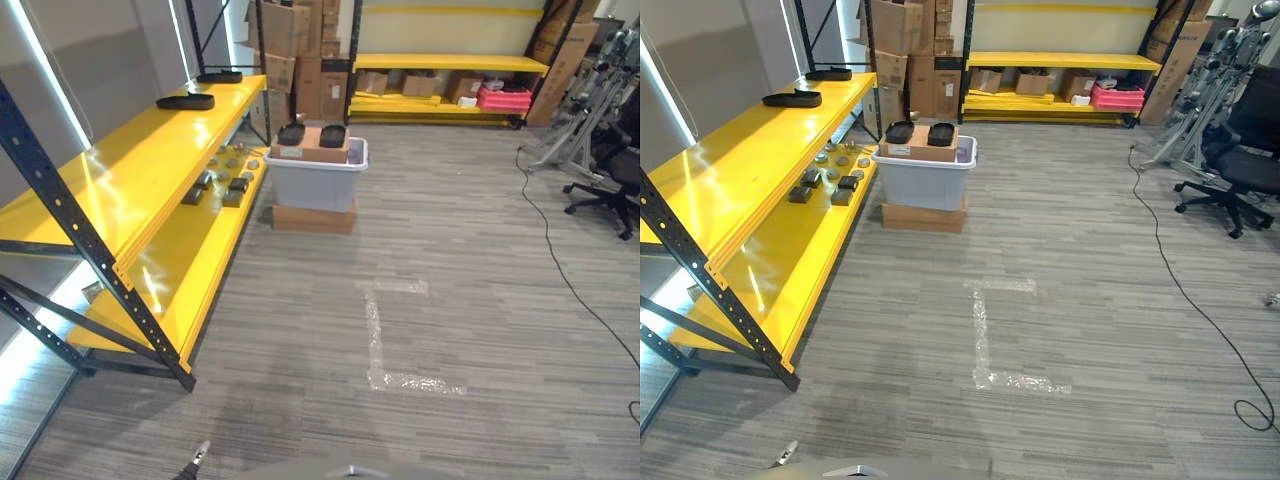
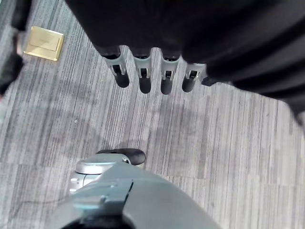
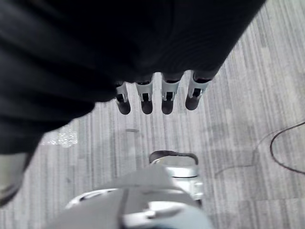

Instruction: Move parts from the plastic box to the shelf.

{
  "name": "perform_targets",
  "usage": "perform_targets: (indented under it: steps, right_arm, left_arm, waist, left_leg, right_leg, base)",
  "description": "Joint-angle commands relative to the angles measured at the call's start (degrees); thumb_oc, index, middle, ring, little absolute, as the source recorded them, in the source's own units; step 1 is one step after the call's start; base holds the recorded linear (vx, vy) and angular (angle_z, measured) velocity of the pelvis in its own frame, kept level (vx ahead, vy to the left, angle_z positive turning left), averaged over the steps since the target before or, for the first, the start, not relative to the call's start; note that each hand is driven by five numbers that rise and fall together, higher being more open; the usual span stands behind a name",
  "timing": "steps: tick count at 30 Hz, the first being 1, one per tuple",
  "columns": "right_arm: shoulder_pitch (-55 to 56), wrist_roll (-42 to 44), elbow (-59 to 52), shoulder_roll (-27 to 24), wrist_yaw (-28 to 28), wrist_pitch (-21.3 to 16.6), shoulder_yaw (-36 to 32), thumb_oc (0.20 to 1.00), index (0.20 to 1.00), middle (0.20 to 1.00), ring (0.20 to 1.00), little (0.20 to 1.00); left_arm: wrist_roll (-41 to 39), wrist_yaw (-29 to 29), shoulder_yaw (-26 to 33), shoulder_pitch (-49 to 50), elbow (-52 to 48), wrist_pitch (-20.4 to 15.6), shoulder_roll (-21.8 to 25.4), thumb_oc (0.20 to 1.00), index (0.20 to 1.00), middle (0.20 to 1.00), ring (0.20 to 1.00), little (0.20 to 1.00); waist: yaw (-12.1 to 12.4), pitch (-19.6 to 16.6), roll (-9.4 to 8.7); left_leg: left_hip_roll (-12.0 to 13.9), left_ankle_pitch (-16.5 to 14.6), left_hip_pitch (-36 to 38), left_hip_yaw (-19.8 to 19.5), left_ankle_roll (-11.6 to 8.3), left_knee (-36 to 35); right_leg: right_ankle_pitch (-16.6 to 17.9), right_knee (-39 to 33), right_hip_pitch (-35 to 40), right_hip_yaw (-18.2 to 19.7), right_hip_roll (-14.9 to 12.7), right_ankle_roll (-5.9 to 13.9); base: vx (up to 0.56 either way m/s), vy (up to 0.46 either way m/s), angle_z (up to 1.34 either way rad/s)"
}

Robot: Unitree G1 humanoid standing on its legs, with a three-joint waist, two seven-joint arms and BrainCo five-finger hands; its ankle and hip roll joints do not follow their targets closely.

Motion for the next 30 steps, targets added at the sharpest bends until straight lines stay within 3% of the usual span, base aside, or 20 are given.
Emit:
perform_targets:
  steps: [1, 13, 20, 27, 30]
  right_arm:
    - [-4.9, 2.6, 2.2, -1.6, 0.8, -0.9, -0.8, 1.0, 1.0, 1.0, 1.0, 1.0]
    - [-5.6, 3.4, -1.1, -2.7, 1.2, -1.6, -0.1, 1.0, 1.0, 1.0, 1.0, 1.0]
    - [-6.3, -6.4, -2.2, -4.2, 0.8, -2.5, 5.0, 1.0, 1.0, 1.0, 1.0, 1.0]
    - [-7.5, -7.0, -2.1, -6.0, -0.4, -2.5, 3.2, 1.0, 1.0, 1.0, 1.0, 1.0]
    - [-8.5, -8.4, -1.6, -6.7, 0.4, -2.2, 3.8, 1.0, 1.0, 1.0, 1.0, 1.0]
  left_arm:
    - [0.6, 0.0, 0.7, -5.3, 3.4, -1.4, -1.0, 1.0, 1.0, 1.0, 1.0, 1.0]
    - [0.9, 1.0, -0.6, -6.7, 1.5, -1.6, -0.2, 1.0, 1.0, 1.0, 1.0, 1.0]
    - [5.4, 2.5, -3.0, -6.3, -2.2, -3.8, 1.3, 1.0, 1.0, 1.0, 1.0, 1.0]
    - [6.9, 3.0, -2.2, -6.8, -1.3, -3.7, 2.8, 1.0, 1.0, 1.0, 1.0, 1.0]
    - [6.1, 2.4, -1.2, -7.4, -1.3, -3.5, 3.6, 1.0, 1.0, 1.0, 1.0, 1.0]
  waist:
    - [0.0, 1.7, -0.64]
    - [-0.6, 1.4, -0.88]
    - [0.7, 3.1, -1.69]
    - [0.7, 3.2, -1.94]
    - [0.8, 3.9, -1.74]
  left_leg:
    - [-0.4, -0.3, 3.4, 0.5, -1.6, -4.1]
    - [-0.2, -0.7, 3.5, 0.5, -1.69, -4.1]
    - [-0.9, -1.1, 3.0, -0.4, -1.03, -2.6]
    - [-1.4, -1.4, 3.4, -0.2, -0.52, -3.1]
    - [-1.7, -1.3, 3.3, -0.3, 0.42, -3.7]
  right_leg:
    - [12.1, -15.4, 7.5, -1.8, -3.0, 4.51]
    - [12.1, -15.4, 7.4, -1.6, -2.7, 4.49]
    - [12.5, -15.4, 7.8, -1.8, -3.3, 4.54]
    - [12.8, -15.0, 7.8, -1.6, -3.9, 5.17]
    - [12.5, -10.2, 4.9, -0.6, -4.6, 5.69]
  base:
    - [0.0, 0.0, 0.0]
    - [0.0, -0.001, 0.01]
    - [-0.02, 0.021, -0.02]
    - [0.0, 0.056, 0.05]
    - [-0.03, 0.116, -0.06]
